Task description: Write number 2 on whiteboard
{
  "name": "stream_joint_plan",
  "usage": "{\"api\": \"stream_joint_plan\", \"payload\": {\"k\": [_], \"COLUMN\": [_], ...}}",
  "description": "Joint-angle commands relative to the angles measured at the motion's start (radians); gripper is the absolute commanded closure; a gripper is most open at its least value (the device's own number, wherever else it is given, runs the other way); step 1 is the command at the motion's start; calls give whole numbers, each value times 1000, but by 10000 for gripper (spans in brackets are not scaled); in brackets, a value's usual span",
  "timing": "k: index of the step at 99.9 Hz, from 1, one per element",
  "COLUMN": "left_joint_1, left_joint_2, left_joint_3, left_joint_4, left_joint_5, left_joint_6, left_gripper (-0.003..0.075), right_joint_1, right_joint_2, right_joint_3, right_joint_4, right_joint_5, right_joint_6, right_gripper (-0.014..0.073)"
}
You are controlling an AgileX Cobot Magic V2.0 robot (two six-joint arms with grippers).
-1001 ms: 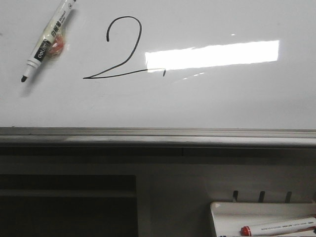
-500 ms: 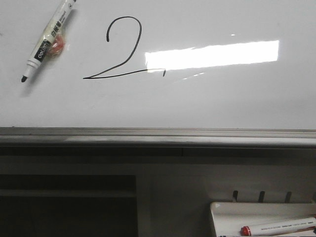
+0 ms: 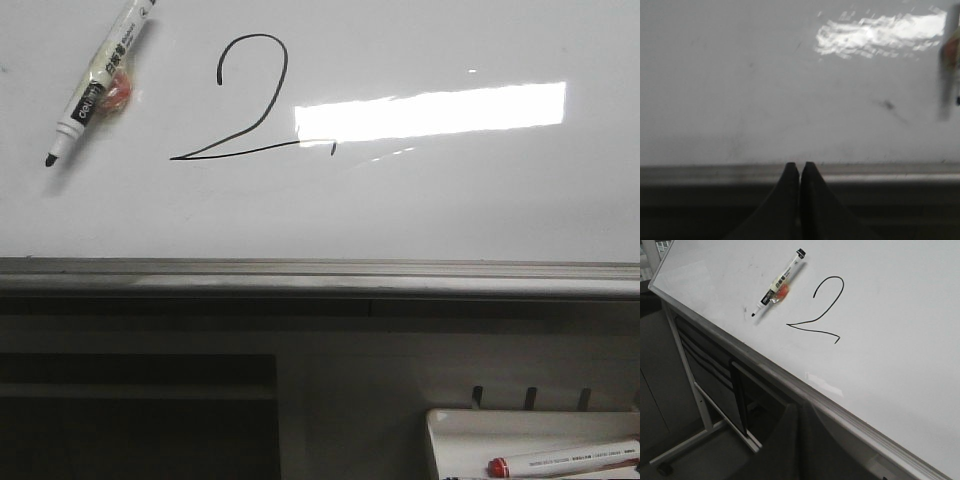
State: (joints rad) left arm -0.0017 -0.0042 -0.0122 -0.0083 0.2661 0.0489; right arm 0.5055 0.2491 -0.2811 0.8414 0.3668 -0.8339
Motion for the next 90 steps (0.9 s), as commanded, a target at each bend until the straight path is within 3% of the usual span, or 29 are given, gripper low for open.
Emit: {"api": "stream_joint_plan", "payload": {"k": [1,7,90], "left_joint_1": [21,21,19], "left_joint_2": [-27,-27,-27], "left_joint_3": [28,20,24], "left_joint_4": [-18,-7,-9], "left_joint_5": [-94,3,-4], "left_joint_6": [4,4,4], "left_gripper": [741,741,741], "right_joint_1": [-5,-5,-5], "right_joint_2": [8,8,8], "right_joint_3": [-25,-25,-25], "right_joint_4": [25,25,25], "right_joint_5": [-45,-45,-45], "right_joint_6": [-10,-10,-10], "right_gripper": [655,655,655]}}
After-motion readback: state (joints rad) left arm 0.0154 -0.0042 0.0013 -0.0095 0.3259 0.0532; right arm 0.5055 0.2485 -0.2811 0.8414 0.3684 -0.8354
